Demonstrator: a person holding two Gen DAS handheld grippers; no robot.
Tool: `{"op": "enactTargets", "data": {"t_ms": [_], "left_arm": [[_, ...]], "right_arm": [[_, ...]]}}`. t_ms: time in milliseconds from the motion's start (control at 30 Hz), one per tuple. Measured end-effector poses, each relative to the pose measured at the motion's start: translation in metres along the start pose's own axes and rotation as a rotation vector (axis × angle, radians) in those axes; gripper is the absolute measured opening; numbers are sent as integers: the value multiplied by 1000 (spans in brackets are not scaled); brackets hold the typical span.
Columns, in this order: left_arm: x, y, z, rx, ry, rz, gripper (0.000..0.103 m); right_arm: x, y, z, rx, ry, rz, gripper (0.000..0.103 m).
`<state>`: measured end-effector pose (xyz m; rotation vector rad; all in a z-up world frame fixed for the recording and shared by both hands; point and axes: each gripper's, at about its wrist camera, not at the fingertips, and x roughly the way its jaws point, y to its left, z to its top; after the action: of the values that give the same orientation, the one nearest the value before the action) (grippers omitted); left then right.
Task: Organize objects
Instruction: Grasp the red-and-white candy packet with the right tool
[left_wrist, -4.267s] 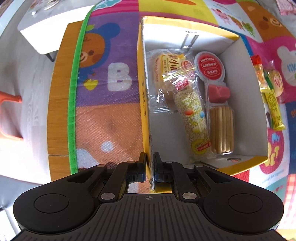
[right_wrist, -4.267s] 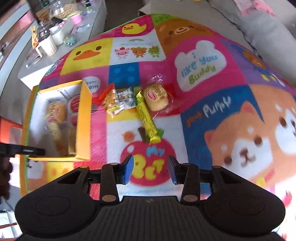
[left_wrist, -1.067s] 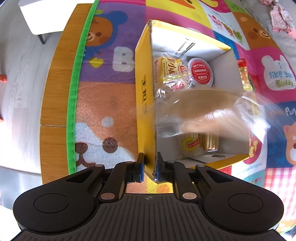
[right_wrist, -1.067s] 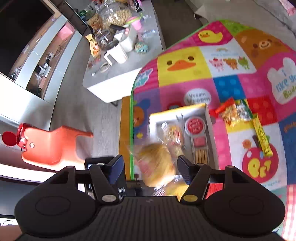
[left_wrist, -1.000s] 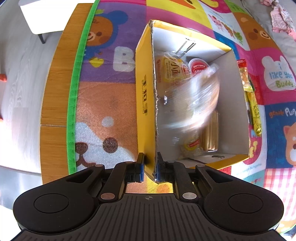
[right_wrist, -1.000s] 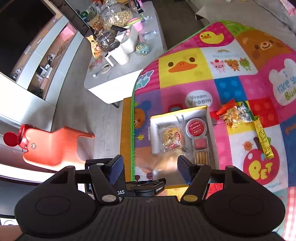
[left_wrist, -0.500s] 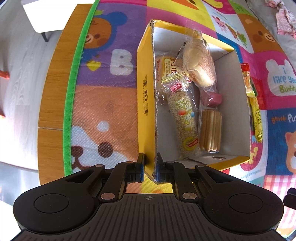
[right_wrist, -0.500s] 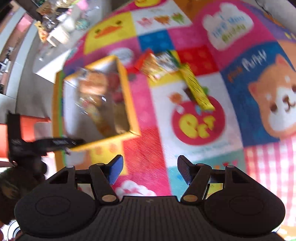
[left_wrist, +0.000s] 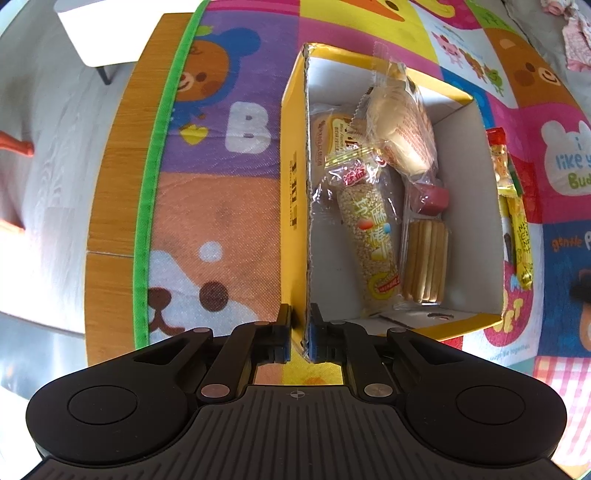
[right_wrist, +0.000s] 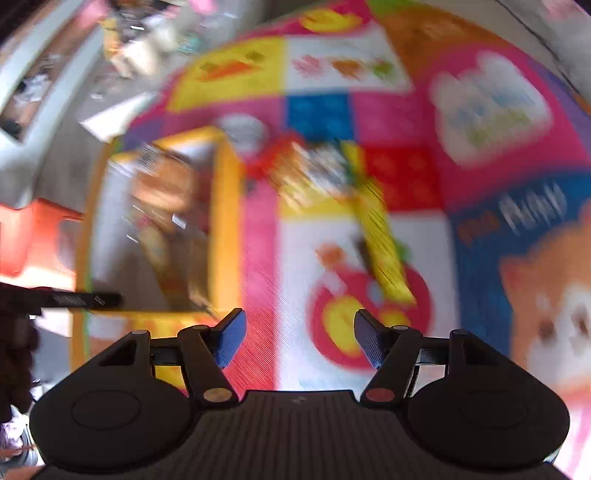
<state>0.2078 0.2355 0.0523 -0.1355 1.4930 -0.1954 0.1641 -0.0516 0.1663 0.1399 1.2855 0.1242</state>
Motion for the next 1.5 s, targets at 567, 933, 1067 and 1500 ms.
{"op": "enactTargets", "data": {"t_ms": [567, 933, 1067, 1500], "left_arm": [[-1, 5, 2, -63, 8, -24, 11], [-1, 14, 2, -117, 11, -53, 12], [-1, 10, 4, -100, 18, -39, 12], [-1, 10, 3, -120, 16, -23, 12]], "right_arm": [[97, 87, 99, -172, 36, -44, 44], [47, -68, 62, 230, -41, -18, 49], [54, -55, 73, 34, -35, -4, 49], [106, -25, 96, -134, 32, -14, 49]]}}
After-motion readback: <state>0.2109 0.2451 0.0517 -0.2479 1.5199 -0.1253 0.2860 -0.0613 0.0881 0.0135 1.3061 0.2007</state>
